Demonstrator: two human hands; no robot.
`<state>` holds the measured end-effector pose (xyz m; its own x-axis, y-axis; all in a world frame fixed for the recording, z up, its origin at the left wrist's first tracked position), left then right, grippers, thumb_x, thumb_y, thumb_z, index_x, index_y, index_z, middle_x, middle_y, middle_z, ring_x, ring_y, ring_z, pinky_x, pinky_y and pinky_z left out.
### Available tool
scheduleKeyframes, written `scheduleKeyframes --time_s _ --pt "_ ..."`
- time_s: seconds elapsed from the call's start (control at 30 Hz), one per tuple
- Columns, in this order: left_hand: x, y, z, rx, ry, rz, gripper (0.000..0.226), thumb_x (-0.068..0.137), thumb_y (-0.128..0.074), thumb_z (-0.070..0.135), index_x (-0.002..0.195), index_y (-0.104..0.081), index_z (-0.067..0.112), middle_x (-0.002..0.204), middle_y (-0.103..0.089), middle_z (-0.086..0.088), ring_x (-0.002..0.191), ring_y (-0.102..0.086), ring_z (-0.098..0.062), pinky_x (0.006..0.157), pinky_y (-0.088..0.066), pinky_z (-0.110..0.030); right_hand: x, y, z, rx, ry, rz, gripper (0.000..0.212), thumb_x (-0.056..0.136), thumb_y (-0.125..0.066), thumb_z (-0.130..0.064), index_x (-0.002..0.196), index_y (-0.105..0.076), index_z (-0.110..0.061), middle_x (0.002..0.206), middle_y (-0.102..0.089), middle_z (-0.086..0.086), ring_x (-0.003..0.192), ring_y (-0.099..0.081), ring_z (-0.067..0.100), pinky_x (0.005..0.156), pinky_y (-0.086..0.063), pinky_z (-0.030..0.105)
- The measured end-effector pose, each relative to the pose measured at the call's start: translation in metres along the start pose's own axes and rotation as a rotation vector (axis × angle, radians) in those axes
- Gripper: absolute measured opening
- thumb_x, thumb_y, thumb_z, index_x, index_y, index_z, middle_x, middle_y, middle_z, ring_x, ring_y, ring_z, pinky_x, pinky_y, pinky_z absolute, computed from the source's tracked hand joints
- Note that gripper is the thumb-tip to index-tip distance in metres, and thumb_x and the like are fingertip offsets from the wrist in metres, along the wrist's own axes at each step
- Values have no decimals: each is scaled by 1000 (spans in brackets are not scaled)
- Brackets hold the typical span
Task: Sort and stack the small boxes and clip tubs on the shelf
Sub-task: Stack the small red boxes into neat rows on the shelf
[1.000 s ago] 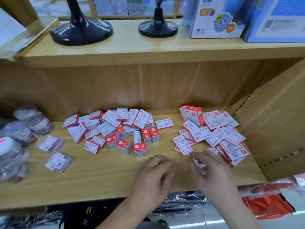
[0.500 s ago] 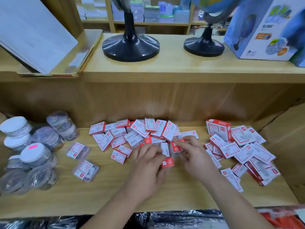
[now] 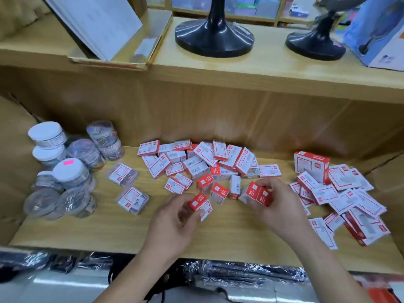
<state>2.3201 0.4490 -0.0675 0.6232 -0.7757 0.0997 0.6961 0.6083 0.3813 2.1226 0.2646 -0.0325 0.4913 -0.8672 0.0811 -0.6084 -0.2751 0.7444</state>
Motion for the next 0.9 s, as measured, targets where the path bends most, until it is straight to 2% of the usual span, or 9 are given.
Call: scheduleKeyframes --time_s 0.2,0.3,0.37,0.53,0.6,0.67,0.77,0.83,0.9 --pt "-25 32 0 16 -34 45 53 81 -74 -4 107 -69 42 107 -61 11 93 -68 -16 82 -58 -36 -27 -32 -63 274 79 -73 40 69 -89 -23 96 -61 -32 88 -70 -16 77 -66 1 69 -53 23" --pt "-42 65 -10 36 -8 83 49 81 -73 -6 110 -74 33 110 -63 8 96 -69 -16 86 -58 -39 -36 -63 -91 278 115 -194 41 66 -81 -48 99 -59 -34 95 -71 -14 84 -68 5 75 -57 35" --pt "-52 90 -17 81 -16 156 45 79 -75 -1 110 -74 32 112 -63 10 97 -69 -13 85 -59 -37 -38 -77 -107 180 151 -236 46 64 -72 -60 101 -59 -37 95 -69 -16 83 -65 3 73 -55 34" --pt "-77 134 -28 404 -35 292 40 73 -83 -1 102 -74 25 112 -59 19 98 -61 7 82 -48 -10 -42 -124 -139 220 49 -444 36 63 -77 -42 95 -61 -38 86 -72 -16 78 -68 3 76 -58 39" --pt "-82 140 -37 500 -36 289 35 77 -81 4 105 -74 24 116 -59 16 98 -64 0 78 -52 -18 -43 -146 -147 245 -5 -503 30 67 -83 -28 89 -63 -31 81 -73 -13 74 -69 5 77 -58 41" --pt "-85 137 -48 565 -57 266 30 82 -79 10 109 -72 23 123 -58 9 100 -67 -13 75 -56 -28 -41 -160 -152 226 -8 -513 26 72 -84 -24 84 -62 -29 77 -72 -10 71 -66 2 74 -56 32" --pt "-89 131 -55 584 -70 241 26 89 -73 16 115 -70 21 130 -58 0 105 -67 -21 75 -59 -36 -32 -168 -156 168 30 -434 23 77 -82 -28 89 -63 -34 95 -67 -11 78 -61 -1 75 -49 18" --pt "-88 133 -55 613 -76 254 28 90 -71 15 117 -71 18 130 -59 -1 109 -64 -23 79 -58 -37 -28 -170 -156 122 61 -371 27 79 -80 -27 103 -67 -30 104 -61 -8 87 -57 4 85 -47 21" --pt "-86 135 -57 684 -70 222 35 90 -69 16 125 -69 15 136 -57 -4 120 -59 -24 89 -56 -37 -26 -173 -156 121 98 -347 19 83 -76 -25 100 -70 -28 101 -63 -8 89 -56 5 86 -49 27"
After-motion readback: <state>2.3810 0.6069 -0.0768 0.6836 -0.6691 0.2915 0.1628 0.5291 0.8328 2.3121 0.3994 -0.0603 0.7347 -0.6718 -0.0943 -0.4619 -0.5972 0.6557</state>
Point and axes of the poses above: each hand's wrist, its own x-axis towards the middle knuckle, its own y-axis out of the back of the hand, z = x × y, the point moved 4 cm from there along x, towards the middle knuckle
